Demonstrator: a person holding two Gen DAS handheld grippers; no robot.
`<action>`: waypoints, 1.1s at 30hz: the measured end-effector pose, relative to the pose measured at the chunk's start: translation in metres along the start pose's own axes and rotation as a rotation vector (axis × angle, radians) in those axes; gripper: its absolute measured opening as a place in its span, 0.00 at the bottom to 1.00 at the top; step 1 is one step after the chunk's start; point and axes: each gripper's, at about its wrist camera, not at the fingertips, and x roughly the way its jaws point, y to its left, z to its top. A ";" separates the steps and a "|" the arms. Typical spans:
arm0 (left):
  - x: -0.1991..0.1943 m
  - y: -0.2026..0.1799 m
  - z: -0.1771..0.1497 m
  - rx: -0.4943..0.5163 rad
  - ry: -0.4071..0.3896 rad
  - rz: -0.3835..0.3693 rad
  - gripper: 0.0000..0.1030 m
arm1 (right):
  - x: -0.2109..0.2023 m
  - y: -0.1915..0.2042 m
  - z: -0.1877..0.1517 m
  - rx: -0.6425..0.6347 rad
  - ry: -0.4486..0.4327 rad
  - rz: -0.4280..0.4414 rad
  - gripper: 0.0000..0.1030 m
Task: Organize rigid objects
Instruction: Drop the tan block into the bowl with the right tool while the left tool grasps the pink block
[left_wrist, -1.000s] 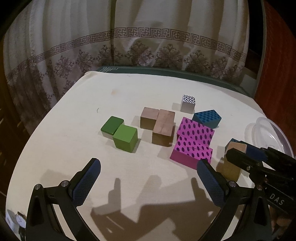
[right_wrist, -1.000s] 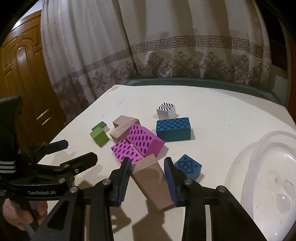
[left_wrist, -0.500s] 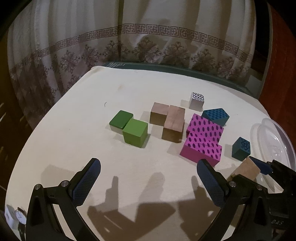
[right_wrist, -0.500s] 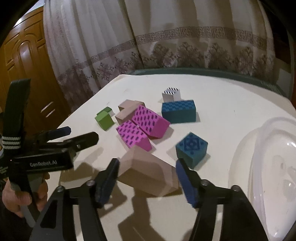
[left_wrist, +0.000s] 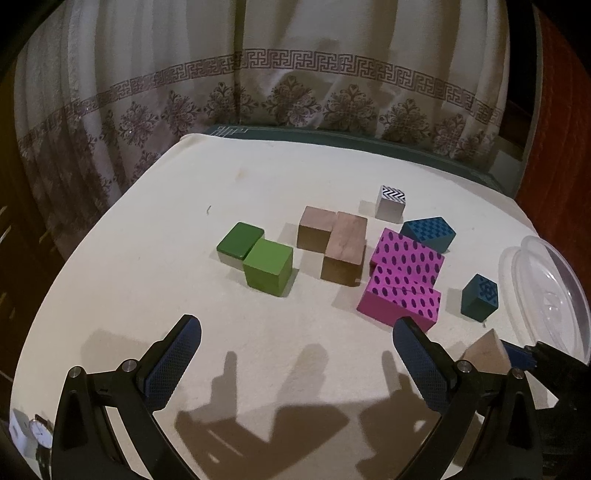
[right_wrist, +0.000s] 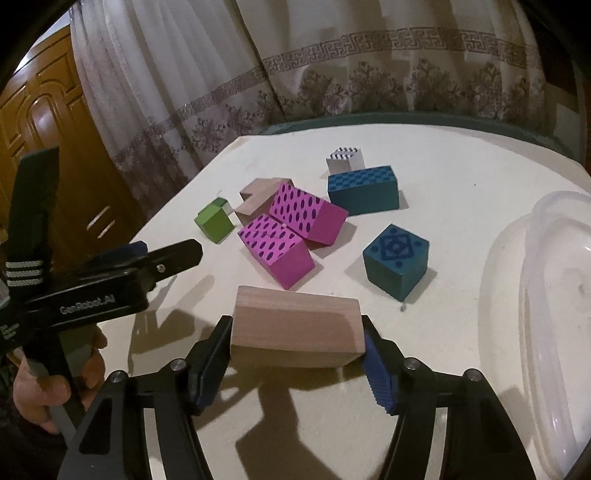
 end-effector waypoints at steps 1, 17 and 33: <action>0.000 -0.002 0.000 0.005 -0.001 -0.003 1.00 | -0.003 0.000 0.000 0.005 -0.009 -0.001 0.66; 0.025 -0.064 0.009 0.146 0.008 -0.070 1.00 | -0.094 -0.029 -0.014 0.079 -0.245 -0.234 0.66; 0.043 -0.077 0.003 0.141 0.039 -0.083 0.64 | -0.138 -0.091 -0.033 0.233 -0.312 -0.375 0.66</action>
